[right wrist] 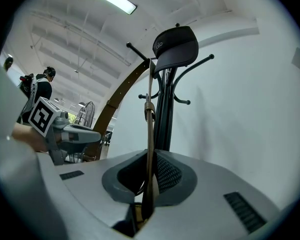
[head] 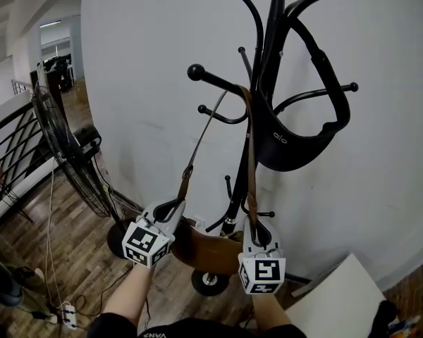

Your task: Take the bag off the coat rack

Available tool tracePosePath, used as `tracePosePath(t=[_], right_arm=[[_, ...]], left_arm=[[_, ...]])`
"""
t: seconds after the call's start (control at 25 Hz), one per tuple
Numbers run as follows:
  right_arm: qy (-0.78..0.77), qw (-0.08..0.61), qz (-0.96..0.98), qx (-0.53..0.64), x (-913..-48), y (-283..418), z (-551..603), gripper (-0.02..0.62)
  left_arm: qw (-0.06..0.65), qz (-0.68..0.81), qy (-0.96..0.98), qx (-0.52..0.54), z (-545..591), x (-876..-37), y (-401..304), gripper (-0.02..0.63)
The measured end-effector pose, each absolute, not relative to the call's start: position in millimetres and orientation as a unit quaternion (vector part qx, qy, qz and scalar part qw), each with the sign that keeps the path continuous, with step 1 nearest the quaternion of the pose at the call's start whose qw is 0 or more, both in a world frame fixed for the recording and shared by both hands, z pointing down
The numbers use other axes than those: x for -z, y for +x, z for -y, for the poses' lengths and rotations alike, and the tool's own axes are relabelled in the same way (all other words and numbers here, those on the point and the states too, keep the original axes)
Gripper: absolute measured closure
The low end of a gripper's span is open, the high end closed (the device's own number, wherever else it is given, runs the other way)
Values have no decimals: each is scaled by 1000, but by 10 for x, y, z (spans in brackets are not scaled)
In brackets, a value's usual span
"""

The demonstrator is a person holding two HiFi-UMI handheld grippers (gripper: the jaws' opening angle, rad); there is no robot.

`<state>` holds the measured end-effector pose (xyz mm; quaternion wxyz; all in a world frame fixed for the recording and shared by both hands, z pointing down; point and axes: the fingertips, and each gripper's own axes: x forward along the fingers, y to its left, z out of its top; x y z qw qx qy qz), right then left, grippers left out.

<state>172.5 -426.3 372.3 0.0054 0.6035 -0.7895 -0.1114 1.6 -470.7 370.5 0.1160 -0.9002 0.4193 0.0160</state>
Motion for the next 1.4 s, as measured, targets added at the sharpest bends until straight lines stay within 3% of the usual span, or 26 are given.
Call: tracePosePath(t=[1.4], right_arm=[[580, -28, 800, 152, -3075, 1130, 3610, 569]], left_arm=[[137, -404, -903, -59, 4124, -3149, -527, 588]])
